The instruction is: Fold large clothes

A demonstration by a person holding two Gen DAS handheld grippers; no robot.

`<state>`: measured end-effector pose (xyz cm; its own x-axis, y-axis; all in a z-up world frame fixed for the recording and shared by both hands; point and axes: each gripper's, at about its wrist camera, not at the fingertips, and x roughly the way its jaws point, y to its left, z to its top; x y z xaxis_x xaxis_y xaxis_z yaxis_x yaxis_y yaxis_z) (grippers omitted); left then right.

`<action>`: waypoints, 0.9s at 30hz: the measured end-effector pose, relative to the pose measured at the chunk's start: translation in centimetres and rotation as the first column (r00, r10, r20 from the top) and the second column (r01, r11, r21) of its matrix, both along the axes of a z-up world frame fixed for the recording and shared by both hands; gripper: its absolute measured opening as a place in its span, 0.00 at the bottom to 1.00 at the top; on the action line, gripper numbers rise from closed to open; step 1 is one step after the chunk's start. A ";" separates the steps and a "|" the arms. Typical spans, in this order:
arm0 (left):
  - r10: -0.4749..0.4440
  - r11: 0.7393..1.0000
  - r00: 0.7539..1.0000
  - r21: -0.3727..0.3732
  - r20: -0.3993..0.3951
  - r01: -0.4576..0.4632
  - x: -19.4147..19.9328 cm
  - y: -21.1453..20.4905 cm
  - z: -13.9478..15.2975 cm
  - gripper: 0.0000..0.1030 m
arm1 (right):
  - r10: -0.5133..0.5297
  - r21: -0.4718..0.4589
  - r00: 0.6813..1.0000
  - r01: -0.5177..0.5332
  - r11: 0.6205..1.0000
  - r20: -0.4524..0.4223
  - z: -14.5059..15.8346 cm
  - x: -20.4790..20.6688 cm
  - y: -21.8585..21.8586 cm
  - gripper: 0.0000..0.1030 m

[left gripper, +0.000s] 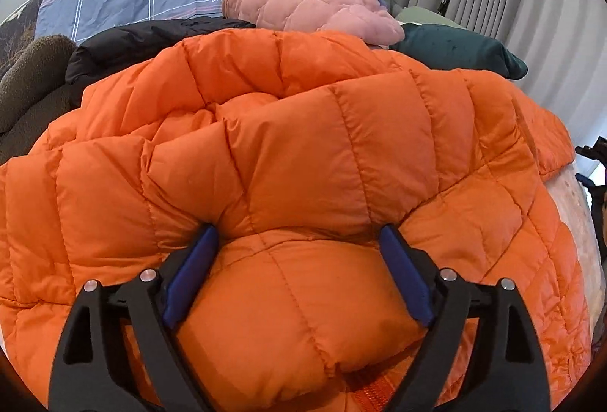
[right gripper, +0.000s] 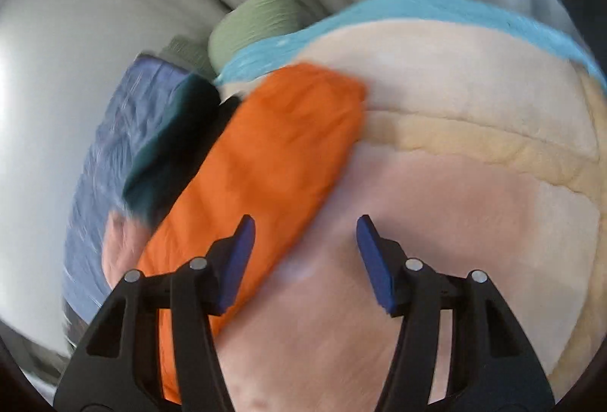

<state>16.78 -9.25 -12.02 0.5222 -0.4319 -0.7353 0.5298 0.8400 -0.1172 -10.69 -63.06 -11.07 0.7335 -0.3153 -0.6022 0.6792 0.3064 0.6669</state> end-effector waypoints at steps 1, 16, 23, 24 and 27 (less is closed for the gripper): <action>-0.001 1.000 1.000 -0.004 0.000 0.001 0.2 0.3 -0.1 0.86 | 0.002 0.035 0.999 -0.003 0.999 0.039 -0.6 -0.1 -0.8 0.59; -0.008 0.994 1.000 -0.113 0.008 0.009 -0.6 1.7 0.1 0.90 | 0.397 -0.282 0.852 -0.311 0.908 0.340 12.1 10.2 12.2 0.04; -0.003 0.971 1.000 -0.241 -0.025 -0.003 -0.4 3.8 0.4 0.90 | 0.826 -0.506 0.523 -0.665 0.549 0.210 14.8 16.4 30.9 0.04; -0.004 0.966 0.999 -0.260 -0.033 -0.004 -0.3 4.1 0.4 0.90 | 0.850 -0.501 0.492 -0.697 0.513 0.188 14.0 16.8 32.7 0.04; -0.007 0.948 0.998 -0.318 -0.056 -0.011 -0.1 4.9 0.4 0.90 | 0.907 -0.462 0.411 -0.789 0.405 0.093 11.0 18.1 37.4 0.04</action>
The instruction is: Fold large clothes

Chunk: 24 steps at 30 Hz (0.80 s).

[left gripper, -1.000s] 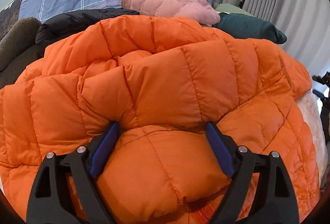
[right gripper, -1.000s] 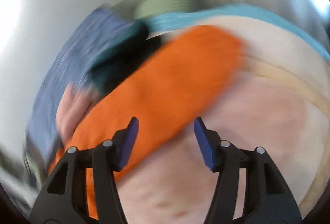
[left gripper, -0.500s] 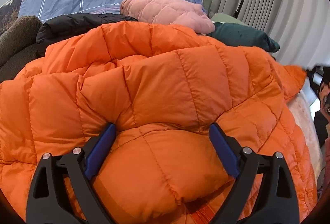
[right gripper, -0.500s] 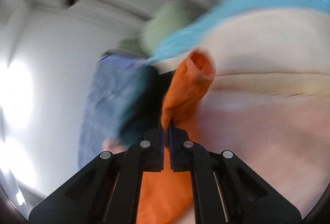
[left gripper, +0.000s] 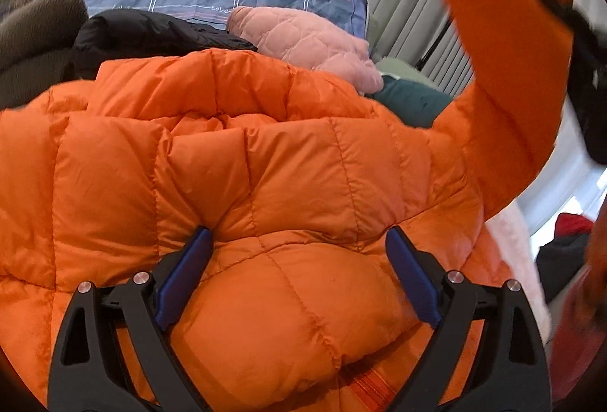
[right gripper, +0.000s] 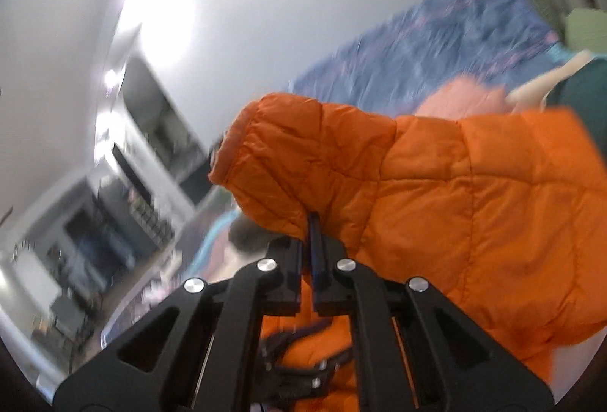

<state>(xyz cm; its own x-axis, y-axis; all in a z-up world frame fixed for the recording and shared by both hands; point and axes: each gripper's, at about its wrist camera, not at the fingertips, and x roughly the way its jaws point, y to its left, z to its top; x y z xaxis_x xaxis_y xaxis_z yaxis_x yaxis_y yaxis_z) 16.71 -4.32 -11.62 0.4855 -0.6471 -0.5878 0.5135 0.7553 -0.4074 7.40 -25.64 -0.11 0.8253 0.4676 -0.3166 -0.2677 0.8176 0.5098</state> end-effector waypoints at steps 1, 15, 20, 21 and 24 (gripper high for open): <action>0.001 1.000 1.000 -0.016 -0.006 -0.001 0.0 0.2 0.1 0.90 | 0.017 -0.017 1.000 -0.018 1.000 -0.022 -0.7 0.4 0.9 0.04; 0.001 0.888 0.991 -0.457 -0.131 -0.061 0.4 7.2 3.9 0.98 | 0.104 -0.227 0.977 -0.145 0.963 -0.184 -7.5 3.9 5.7 0.04; -0.006 0.937 0.982 -0.344 -0.189 -0.060 2.4 4.2 3.8 0.55 | 0.155 -0.342 0.968 -0.216 0.915 -0.196 -8.9 3.2 8.2 0.06; -0.011 0.956 0.979 -0.290 -0.203 -0.049 2.9 3.3 3.5 0.13 | 0.143 -0.364 0.971 -0.206 0.909 -0.193 -9.0 3.0 8.2 0.08; 0.022 0.970 0.978 -0.232 -0.208 -0.072 3.8 2.8 4.3 0.09 | 0.134 -0.355 0.973 -0.194 0.915 -0.187 -8.6 2.3 6.7 0.20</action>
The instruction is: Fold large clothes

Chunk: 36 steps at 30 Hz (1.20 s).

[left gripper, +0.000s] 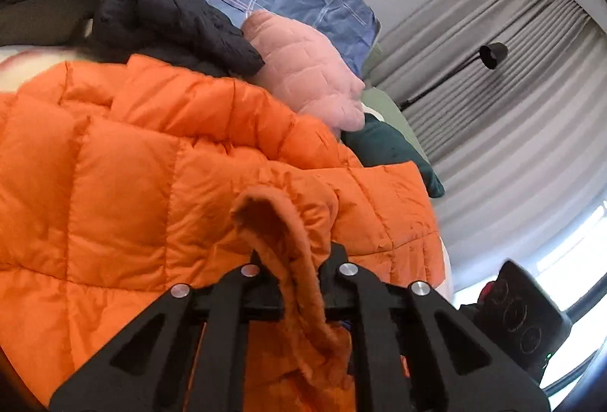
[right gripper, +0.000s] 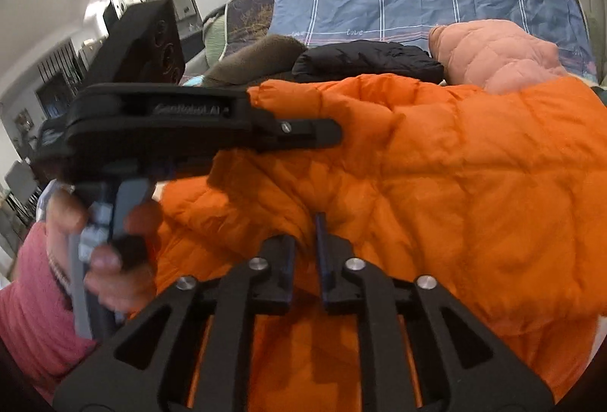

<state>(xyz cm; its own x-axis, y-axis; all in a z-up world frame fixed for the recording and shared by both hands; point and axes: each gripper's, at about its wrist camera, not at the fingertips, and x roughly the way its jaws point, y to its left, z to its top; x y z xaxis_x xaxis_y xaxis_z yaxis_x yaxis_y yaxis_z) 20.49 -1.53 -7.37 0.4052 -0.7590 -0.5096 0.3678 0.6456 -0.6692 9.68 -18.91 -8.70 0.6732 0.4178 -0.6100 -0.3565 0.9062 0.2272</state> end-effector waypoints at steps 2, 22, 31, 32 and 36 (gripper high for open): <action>0.019 1.000 0.998 0.021 0.065 -0.021 0.3 0.5 1.9 0.09 | -0.013 0.047 1.000 0.013 0.999 0.002 0.2 -0.7 -2.2 0.29; 0.218 0.914 0.973 0.335 0.072 -0.230 1.1 12.0 -1.4 0.26 | -0.258 -0.129 0.961 0.245 0.961 -0.096 0.0 -3.1 -8.6 0.52; 0.268 0.854 0.943 0.405 0.197 -0.328 -0.5 13.4 2.2 0.48 | -0.253 -0.019 0.964 0.255 0.967 0.079 6.3 -4.4 -10.0 0.52; 0.280 0.852 0.939 0.398 0.203 -0.340 -0.8 13.8 2.5 0.48 | -0.256 -0.014 0.963 0.259 0.966 0.086 6.2 -3.7 -10.0 0.52; 0.296 0.855 0.929 0.371 0.220 -0.361 -1.9 13.5 3.5 0.48 | -0.317 -0.027 0.948 0.317 0.948 -0.014 3.1 -0.6 -10.4 0.51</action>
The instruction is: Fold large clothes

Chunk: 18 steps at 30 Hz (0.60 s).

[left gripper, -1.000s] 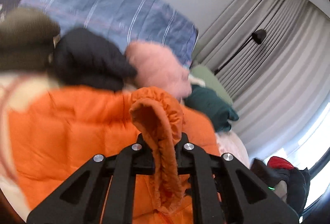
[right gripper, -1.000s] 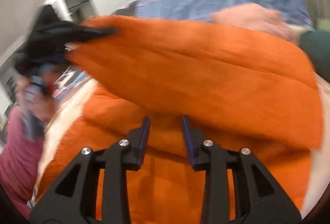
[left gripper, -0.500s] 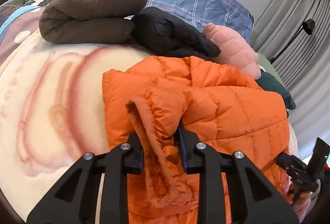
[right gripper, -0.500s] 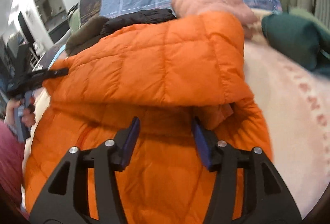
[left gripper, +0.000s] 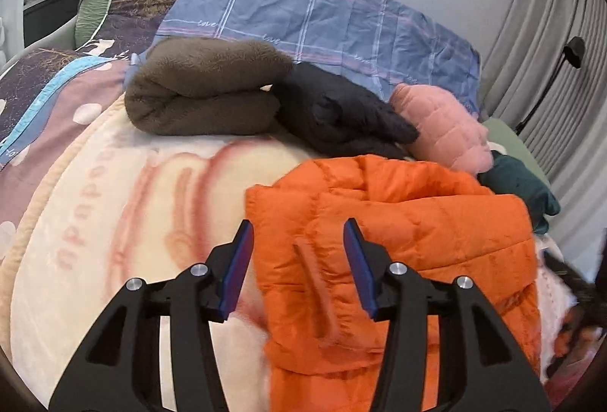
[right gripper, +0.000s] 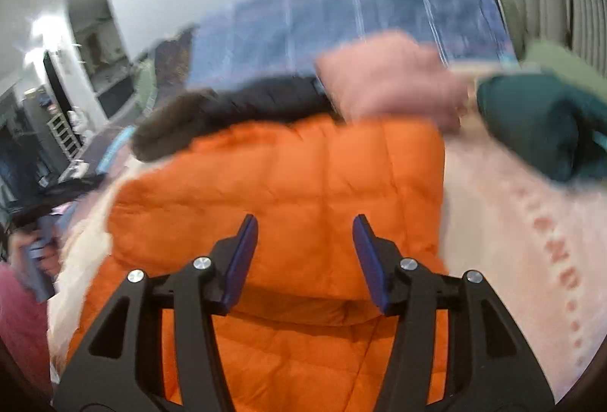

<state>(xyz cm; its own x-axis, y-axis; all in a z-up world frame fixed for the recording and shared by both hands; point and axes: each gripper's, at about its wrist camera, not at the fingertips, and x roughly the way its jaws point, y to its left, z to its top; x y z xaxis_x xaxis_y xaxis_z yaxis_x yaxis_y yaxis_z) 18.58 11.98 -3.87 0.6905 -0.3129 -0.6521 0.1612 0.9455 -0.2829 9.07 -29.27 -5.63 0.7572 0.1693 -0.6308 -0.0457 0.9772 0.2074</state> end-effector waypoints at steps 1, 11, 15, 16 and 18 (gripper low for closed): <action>-0.015 1.000 1.000 -0.003 0.008 0.015 -0.2 -0.7 0.2 0.48 | -0.013 0.017 0.999 0.014 1.000 -0.037 -1.2 0.7 -0.2 0.50; -0.208 0.950 0.978 0.233 -0.030 0.209 0.8 -12.6 -6.6 0.57 | -0.005 -0.037 0.985 -0.001 0.999 -0.172 -6.3 3.2 0.7 0.53; -0.204 0.936 0.979 0.293 0.001 0.194 0.7 -12.9 -8.1 0.59 | 0.002 -0.048 0.984 -0.010 0.999 -0.177 -6.9 3.1 0.5 0.53; -0.186 0.936 0.983 0.304 -0.003 0.178 0.5 -12.8 -7.7 0.59 | 0.004 -0.050 0.985 -0.013 0.999 -0.174 -6.6 3.0 0.6 0.53; -0.170 0.933 0.985 0.322 0.004 0.160 -0.1 -12.6 -6.7 0.59 | 0.020 -0.023 0.987 -0.024 0.999 -0.162 -5.8 2.5 0.2 0.56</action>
<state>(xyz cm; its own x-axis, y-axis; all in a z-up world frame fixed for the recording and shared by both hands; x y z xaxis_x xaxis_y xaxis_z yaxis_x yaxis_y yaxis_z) 18.48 -0.62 -10.62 0.6684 -0.2030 -0.7155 0.3266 0.9444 0.0372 11.53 -29.11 -11.45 0.6411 0.1675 -0.7490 -0.0347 0.9812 0.1897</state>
